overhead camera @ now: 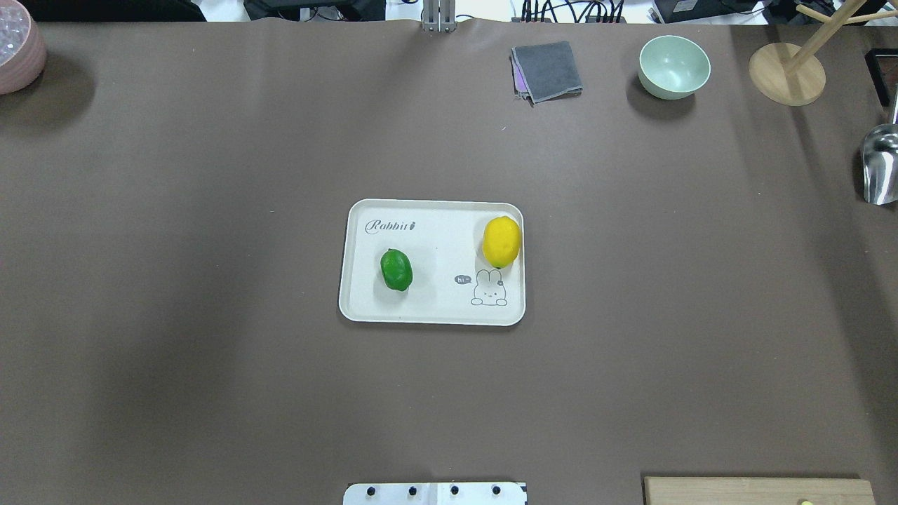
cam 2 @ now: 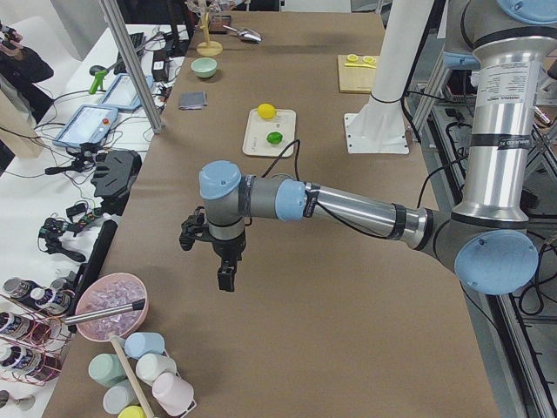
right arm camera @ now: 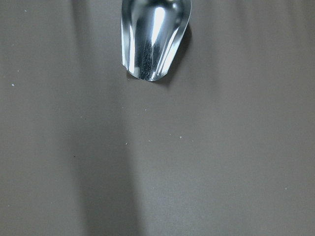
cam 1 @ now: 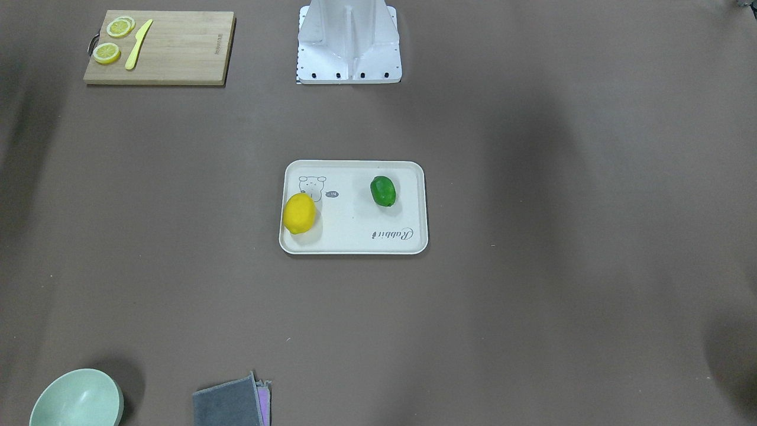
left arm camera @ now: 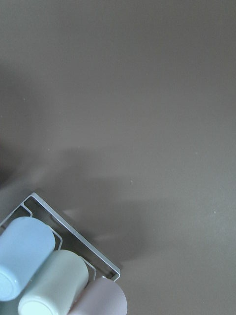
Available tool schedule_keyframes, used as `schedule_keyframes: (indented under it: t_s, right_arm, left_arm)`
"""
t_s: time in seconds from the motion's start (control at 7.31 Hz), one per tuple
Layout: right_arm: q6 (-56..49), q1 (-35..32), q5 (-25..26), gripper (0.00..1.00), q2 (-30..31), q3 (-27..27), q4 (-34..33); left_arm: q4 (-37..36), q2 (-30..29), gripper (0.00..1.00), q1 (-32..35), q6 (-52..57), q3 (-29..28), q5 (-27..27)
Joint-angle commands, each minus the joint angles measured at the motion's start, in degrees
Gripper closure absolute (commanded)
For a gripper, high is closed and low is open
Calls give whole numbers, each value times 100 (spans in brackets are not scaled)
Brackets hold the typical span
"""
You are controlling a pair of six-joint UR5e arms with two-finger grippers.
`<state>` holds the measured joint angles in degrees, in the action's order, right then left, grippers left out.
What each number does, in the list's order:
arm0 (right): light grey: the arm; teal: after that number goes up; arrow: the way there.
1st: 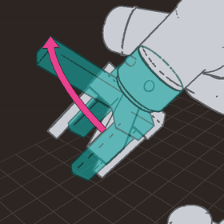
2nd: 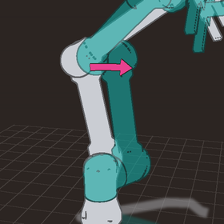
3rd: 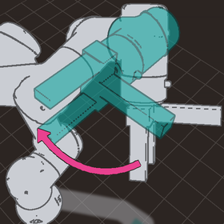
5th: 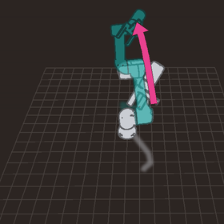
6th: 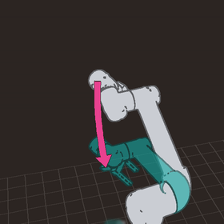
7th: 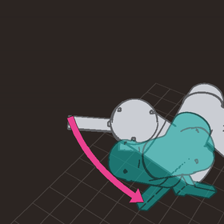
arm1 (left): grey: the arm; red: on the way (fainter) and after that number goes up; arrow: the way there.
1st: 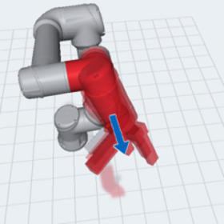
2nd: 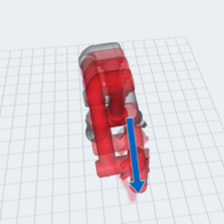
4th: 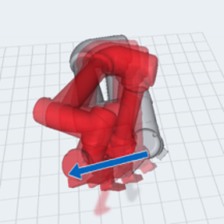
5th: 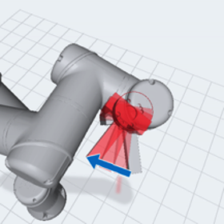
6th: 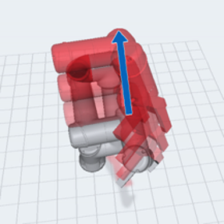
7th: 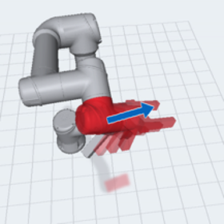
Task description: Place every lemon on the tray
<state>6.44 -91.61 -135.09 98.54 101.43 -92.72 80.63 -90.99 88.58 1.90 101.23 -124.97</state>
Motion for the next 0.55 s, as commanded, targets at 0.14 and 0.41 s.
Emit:
schedule_keyframes:
  t_s: [0.14,0.41]
  right_arm:
    - [-2,-6,9,0,-45,0,-88]
    - [7,2,-9,0,-124,-61,-97]
  left_arm:
    - [75,553,2,387,610,-95,-489]
    - [653,608,2,371,566,-410,-686]
